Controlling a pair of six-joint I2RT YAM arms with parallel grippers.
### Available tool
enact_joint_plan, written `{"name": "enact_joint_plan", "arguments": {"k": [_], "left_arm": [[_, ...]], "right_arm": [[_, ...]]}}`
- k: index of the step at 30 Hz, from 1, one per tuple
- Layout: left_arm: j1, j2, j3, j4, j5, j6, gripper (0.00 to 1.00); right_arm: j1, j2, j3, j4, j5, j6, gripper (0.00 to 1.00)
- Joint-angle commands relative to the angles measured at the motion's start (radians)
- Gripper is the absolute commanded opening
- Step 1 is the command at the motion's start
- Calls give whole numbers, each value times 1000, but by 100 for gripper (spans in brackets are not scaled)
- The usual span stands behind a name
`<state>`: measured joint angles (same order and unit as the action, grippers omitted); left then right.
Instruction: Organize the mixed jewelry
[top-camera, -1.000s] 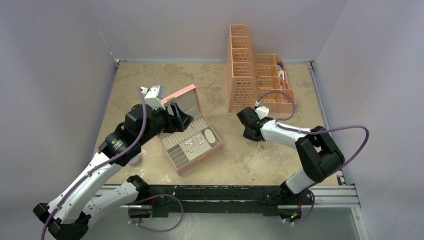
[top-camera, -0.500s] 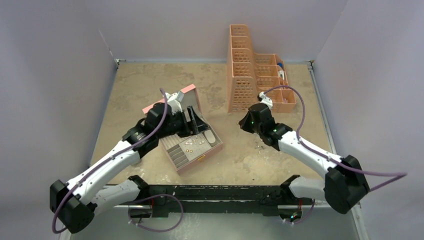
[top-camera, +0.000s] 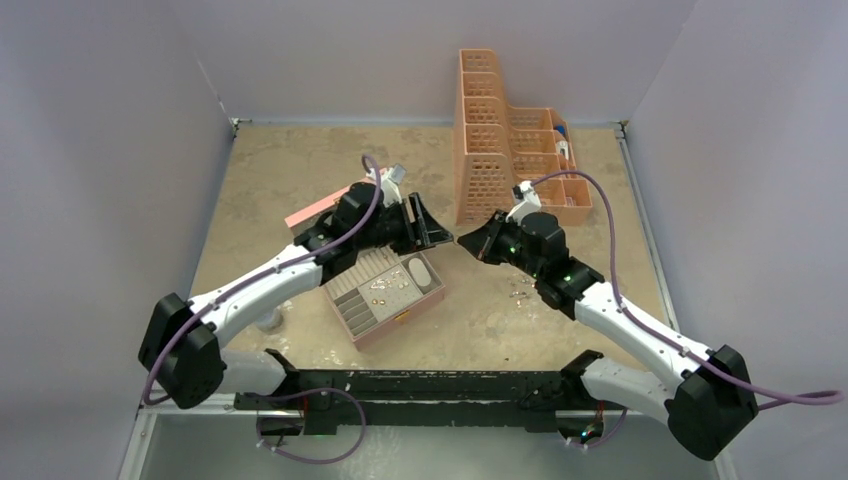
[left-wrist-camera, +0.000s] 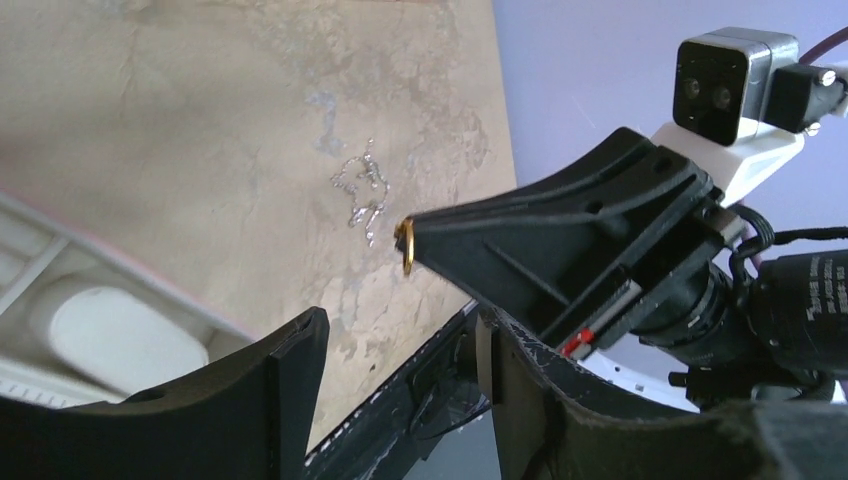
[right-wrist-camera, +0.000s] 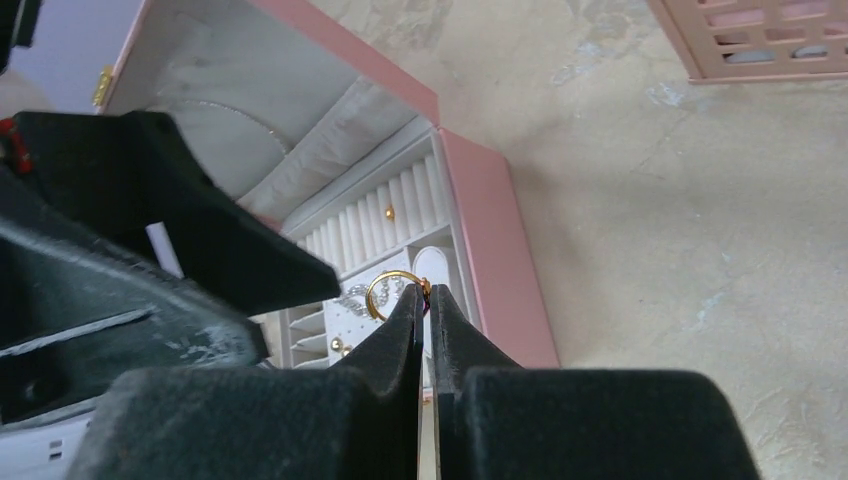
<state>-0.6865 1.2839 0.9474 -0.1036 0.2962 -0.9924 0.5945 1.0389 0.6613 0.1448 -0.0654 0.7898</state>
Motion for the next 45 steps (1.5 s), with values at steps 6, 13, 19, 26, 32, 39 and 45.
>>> {"name": "enact_joint_plan", "arguments": {"k": [6,13,19,26,32,39,45], "left_arm": [[-12,101,77,152,46,22,47],[-12,92,67,154,31,32,26],[-12,108,73,164,64,38,25],[-12,138,94,169,98,60,8],[-9,136,113,129,85,89,0],[40,107,140,42,154,135,0],[107,70,156,39,310,149,0]], "right_arm": [[2,-28,-3,68,-63,-5,3],[3,-36,-5,74,-66,0,3],[2,-25,0,83,-72,0,3],[2,-20,-4,94,-82,0,3],[2,-24,-11,82,-118,21,7],[2,-98,-38,131,-117,48,41],[2,-166,-78,291,-177,99,49]]}}
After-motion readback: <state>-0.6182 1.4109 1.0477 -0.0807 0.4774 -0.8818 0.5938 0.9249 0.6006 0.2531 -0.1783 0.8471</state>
